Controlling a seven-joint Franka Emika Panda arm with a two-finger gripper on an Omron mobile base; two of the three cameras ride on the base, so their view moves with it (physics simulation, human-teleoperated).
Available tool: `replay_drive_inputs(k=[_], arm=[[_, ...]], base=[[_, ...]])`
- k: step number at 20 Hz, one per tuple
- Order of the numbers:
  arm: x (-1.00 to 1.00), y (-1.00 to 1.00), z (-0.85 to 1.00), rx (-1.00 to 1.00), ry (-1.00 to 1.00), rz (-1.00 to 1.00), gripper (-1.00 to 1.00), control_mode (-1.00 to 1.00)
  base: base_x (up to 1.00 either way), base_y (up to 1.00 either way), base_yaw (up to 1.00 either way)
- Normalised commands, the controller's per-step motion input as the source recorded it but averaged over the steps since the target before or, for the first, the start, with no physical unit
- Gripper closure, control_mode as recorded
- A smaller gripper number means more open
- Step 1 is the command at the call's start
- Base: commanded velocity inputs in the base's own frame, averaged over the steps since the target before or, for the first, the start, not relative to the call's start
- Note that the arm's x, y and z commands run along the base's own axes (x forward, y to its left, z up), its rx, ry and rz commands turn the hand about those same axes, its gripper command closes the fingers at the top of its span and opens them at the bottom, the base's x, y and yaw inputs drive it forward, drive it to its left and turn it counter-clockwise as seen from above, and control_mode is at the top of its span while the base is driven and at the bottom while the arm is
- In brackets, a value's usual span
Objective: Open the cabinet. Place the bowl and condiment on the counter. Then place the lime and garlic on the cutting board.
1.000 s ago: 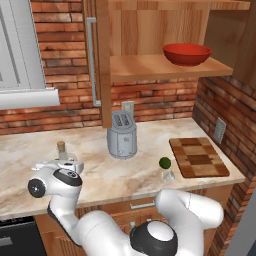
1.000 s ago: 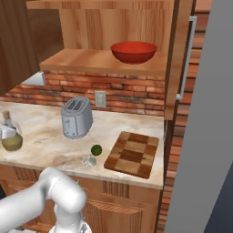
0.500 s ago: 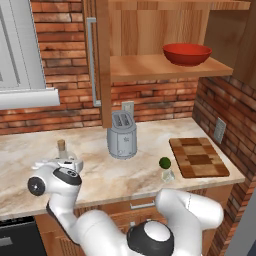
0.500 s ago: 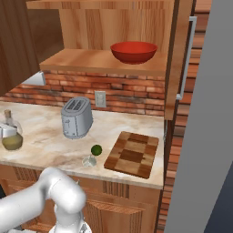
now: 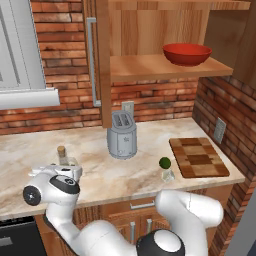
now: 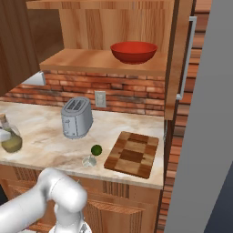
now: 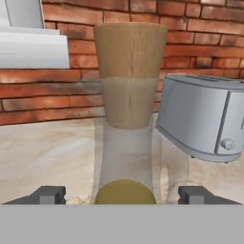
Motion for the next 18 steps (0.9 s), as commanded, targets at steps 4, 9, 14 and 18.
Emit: replay_drive_inputs(k=[4, 9, 14, 18], arm=[[-0.39, -0.06, 0.25, 0.01, 0.0, 0.0, -1.0, -1.0], [-0.32, -0.27, 0.49, 0.04, 0.0, 0.0, -1.0, -1.0], [-0.28, -0.45, 0.46, 0.05, 0.0, 0.0, -1.0, -1.0], [-0.5, -0.68, 0.2, 0.04, 0.01, 0.0, -1.0, -1.0]], base=[[0.0, 0.0, 0.0], [0.0, 0.0, 0.0], [0.0, 0.0, 0.0], [0.0, 0.0, 0.0]])
